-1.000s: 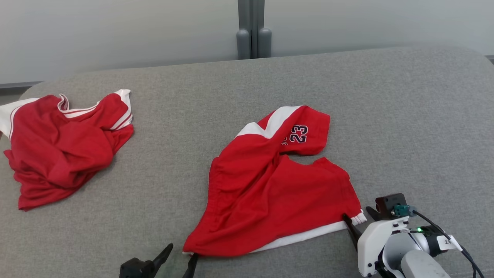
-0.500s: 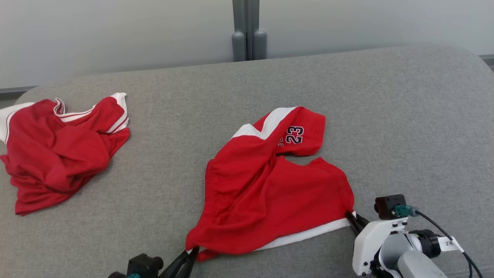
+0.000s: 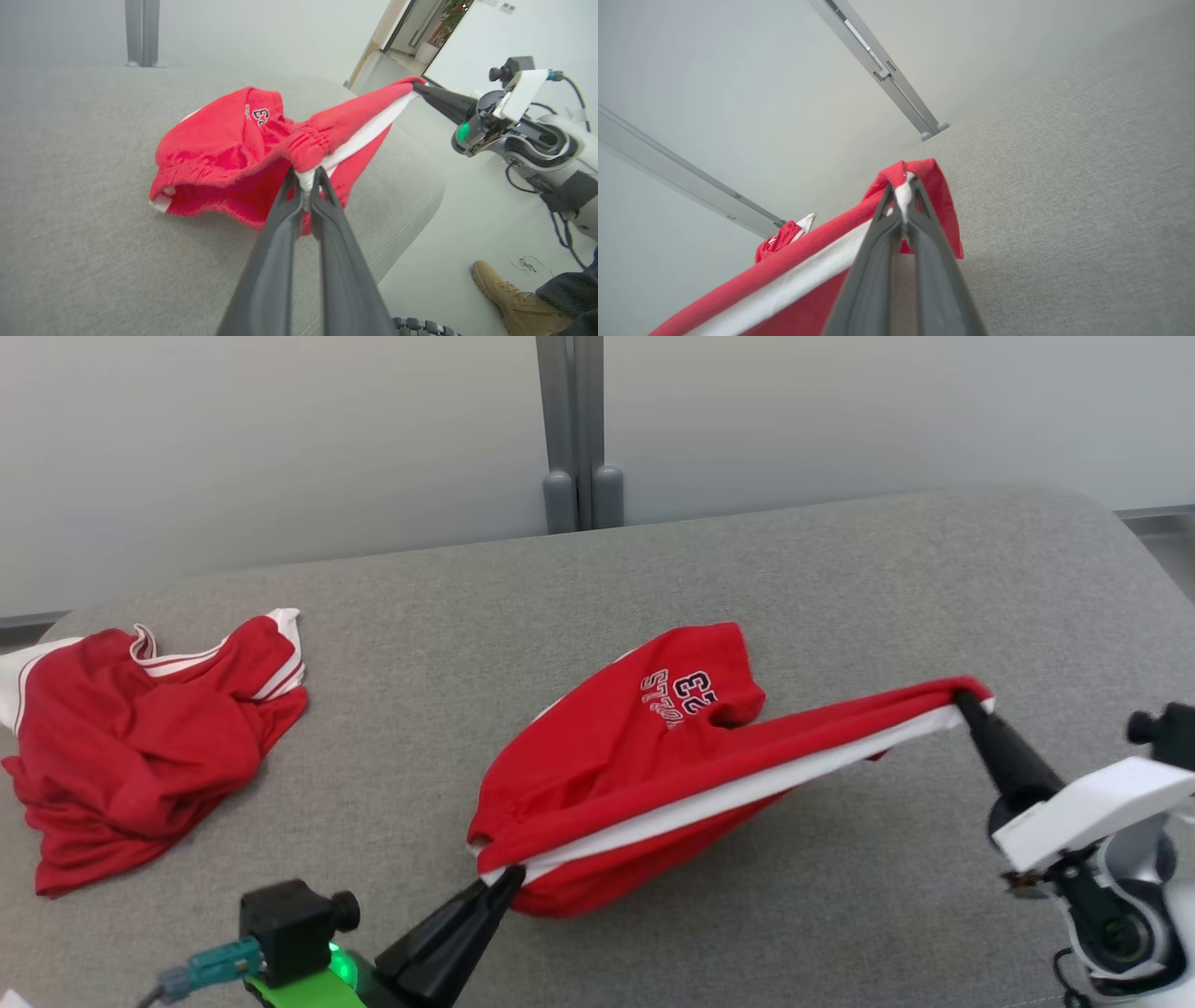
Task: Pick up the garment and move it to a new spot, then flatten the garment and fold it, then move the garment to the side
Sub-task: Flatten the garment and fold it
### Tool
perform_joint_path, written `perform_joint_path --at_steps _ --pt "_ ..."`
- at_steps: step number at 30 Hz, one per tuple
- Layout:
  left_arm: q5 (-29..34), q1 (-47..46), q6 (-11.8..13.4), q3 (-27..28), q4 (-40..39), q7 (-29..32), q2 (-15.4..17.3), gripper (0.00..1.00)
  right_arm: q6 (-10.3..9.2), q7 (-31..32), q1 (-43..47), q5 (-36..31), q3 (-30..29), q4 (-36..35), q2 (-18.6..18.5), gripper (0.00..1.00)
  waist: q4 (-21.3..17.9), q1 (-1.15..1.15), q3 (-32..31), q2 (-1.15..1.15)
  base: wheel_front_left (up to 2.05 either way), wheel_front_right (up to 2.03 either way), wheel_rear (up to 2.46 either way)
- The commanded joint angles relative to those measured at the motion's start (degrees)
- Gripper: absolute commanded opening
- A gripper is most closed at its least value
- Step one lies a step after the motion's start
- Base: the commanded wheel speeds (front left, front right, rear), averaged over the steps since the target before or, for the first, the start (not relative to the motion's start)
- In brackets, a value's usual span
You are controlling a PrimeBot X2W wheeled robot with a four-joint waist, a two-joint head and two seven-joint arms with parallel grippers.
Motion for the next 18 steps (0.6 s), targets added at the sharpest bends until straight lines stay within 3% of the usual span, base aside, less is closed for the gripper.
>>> perform_joint_path --at_steps 1,6,10,14,18 --pt "-1.63 0.3 0.55 1.08 -4.55 0.74 0.98 0.0 -0.06 1.09 0.91 1.78 -2.59 -3.49 -0.33 0.0 -1.17 0.0 -0.72 0.0 0.0 0.0 0.0" --pt "-7.36 -4.05 1.59 4.89 -20.29 4.85 3.02 0.0 -0.05 6.95 -1.31 6.97 -10.84 -17.73 2.47 0.0 -2.85 0.0 -0.12 0.0 0.0 0.0 0.0" --pt "-13.85 -11.46 2.01 7.87 -25.89 9.55 3.29 0.0 -0.04 12.64 -7.69 7.07 -14.85 -23.46 4.55 0.0 -4.27 0.0 2.22 0.0 0.0 0.0 0.0" --pt "-18.97 -23.01 3.05 9.94 -23.28 15.85 2.82 0.0 -0.02 17.55 -18.32 2.51 -17.43 -21.61 5.93 0.0 -5.1 0.0 7.83 0.0 0.0 0.0 0.0" --pt "-16.39 -37.28 3.84 9.63 -12.55 21.25 1.4 0.0 -0.02 19.69 -31.78 -5.02 -18.05 -14.41 7.52 0.0 -5.66 0.0 15.61 0.0 0.0 0.0 0.0"
